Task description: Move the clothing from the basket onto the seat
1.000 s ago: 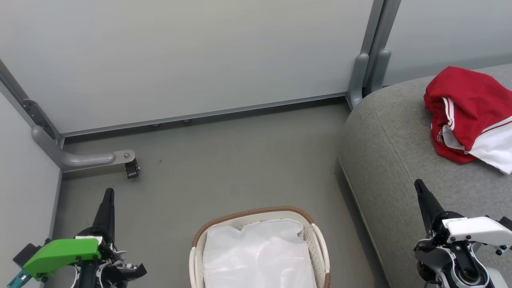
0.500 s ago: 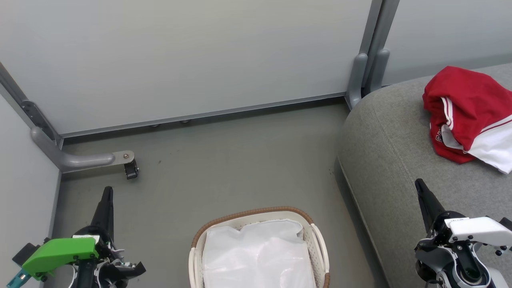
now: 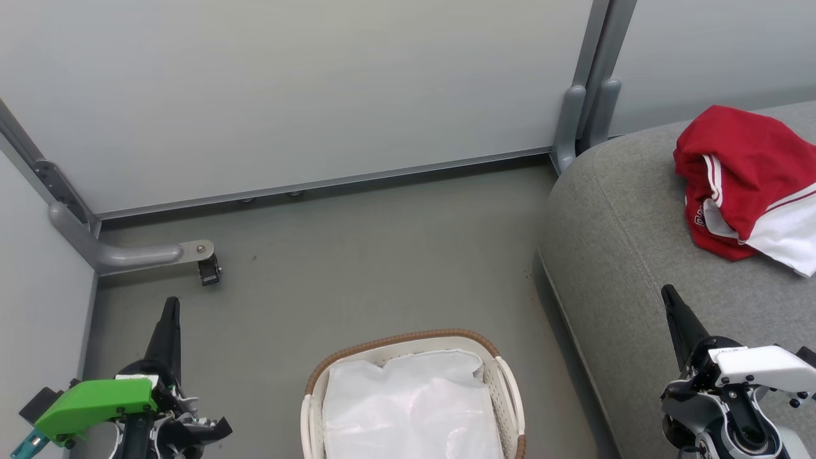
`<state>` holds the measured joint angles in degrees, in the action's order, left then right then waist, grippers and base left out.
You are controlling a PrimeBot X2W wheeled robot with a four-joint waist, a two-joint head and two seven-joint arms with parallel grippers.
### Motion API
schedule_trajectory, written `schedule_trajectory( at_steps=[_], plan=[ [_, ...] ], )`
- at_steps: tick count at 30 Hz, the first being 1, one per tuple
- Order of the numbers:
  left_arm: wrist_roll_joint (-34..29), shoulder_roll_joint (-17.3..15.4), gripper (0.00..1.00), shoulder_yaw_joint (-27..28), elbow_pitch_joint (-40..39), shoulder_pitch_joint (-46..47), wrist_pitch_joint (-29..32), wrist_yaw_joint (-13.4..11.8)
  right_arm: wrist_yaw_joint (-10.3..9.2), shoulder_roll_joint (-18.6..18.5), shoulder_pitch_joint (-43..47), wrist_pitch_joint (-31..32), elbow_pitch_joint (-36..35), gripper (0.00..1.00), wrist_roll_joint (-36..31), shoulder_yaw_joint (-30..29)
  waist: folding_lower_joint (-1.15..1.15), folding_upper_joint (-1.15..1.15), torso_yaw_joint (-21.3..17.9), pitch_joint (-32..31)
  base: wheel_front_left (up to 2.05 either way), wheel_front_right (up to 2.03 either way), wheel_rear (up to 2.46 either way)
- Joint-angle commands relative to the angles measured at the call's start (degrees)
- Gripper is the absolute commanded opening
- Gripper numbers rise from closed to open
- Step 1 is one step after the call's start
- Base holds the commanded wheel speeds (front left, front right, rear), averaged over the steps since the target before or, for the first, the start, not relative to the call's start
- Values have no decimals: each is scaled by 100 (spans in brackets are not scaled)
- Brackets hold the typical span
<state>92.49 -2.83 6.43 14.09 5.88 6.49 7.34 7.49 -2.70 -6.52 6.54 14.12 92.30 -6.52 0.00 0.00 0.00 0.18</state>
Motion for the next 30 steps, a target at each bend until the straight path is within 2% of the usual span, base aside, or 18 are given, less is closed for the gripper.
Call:
schedule_trajectory(
  at_steps=[1,30],
  plan=[
    [-1,-28,0,17,-12,65,16,28,0,-34,60,20,-23,0,21,-12,0,0,0,0,0,0,0],
    [-10,-22,0,22,-13,66,24,27,0,-34,60,19,-23,0,22,-11,0,0,0,0,0,0,0]
  ],
)
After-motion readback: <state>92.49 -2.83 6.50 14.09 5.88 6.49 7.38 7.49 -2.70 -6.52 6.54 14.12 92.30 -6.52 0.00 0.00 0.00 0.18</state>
